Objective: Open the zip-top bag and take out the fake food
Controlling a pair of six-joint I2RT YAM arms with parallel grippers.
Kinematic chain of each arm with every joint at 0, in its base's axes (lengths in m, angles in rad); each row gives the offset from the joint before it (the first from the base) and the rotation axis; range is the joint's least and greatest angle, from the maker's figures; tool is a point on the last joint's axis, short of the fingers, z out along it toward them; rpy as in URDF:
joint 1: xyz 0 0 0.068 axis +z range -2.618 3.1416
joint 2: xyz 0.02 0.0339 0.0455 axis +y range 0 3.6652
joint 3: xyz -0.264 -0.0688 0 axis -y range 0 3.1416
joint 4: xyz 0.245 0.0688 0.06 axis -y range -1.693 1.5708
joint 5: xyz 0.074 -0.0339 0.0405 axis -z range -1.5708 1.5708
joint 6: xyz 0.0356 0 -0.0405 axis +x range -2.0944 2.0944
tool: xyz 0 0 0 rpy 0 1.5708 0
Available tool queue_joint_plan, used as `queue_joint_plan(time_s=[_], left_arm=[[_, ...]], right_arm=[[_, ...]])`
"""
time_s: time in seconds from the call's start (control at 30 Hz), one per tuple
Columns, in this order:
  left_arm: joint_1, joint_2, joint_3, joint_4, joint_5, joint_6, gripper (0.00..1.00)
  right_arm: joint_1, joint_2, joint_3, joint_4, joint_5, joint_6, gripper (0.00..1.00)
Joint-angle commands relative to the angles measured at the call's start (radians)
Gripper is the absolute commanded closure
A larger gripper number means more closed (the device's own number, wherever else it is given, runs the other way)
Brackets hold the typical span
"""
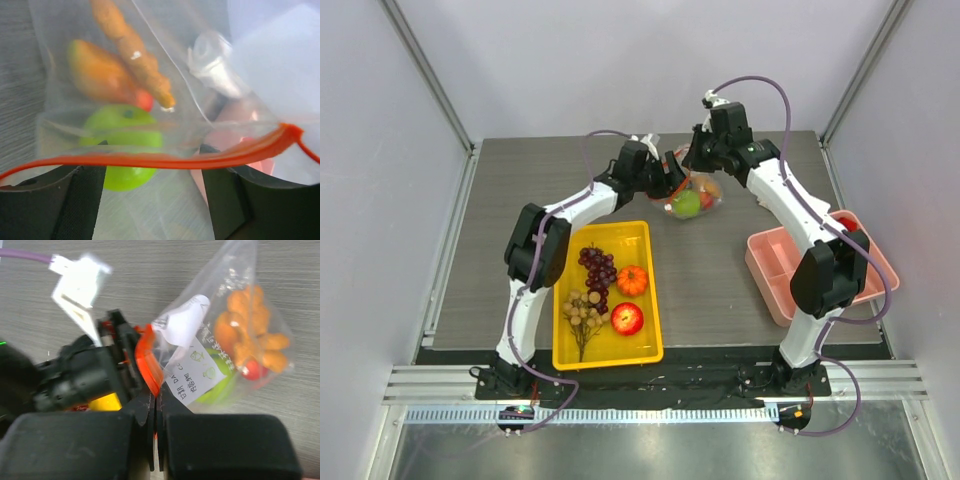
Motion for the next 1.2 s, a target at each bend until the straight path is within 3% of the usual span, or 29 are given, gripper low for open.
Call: queue_joint_plan(time_s=[0.0, 0.2, 0.27, 0.57, 0.67, 0.87, 0.93, 1.0, 1.17], left_arm=[[0.002, 0.045, 0.048, -0.047, 0.081, 0.077, 0.24], [0.004, 0.102, 0.094, -0.221, 0.045, 0.174, 0.20], [0.004, 0.126, 0.095, -0.221, 0.059, 0.188, 0.15], [0.002, 0.158, 0.047, -0.182, 0.107, 0.197, 0.12], [0.005, 0.163, 0.047, -0.158, 0.085, 0.183, 0.20], [0.031, 0.033, -0.019, -0.113, 0.067, 0.177, 0.74], [0.031, -0.025, -0.040, -0.118, 0.050, 0.209, 0.80], [0.034, -0.113, -0.094, -0.095, 0.030, 0.215, 0.97], [0.045, -0.289, -0.264, 0.141, -0.034, 0.162, 1.00]], right_arm=[[0.028, -0.078, -0.023, 0.076, 0.011, 0.031, 0.98], [0.034, -0.075, -0.072, 0.091, 0.031, 0.028, 0.99], [0.034, -0.072, -0.094, 0.096, 0.042, 0.026, 0.98], [0.032, -0.077, -0.177, 0.107, 0.124, 0.006, 0.99], [0.032, -0.074, -0.183, 0.107, 0.132, 0.003, 0.98], [0.032, -0.083, -0.175, 0.094, 0.199, -0.037, 0.98], [0.032, -0.087, -0.175, 0.093, 0.236, -0.049, 0.99], [0.032, -0.089, -0.177, 0.091, 0.249, -0.066, 0.99], [0.032, -0.115, -0.212, 0.102, 0.238, -0.069, 0.99]])
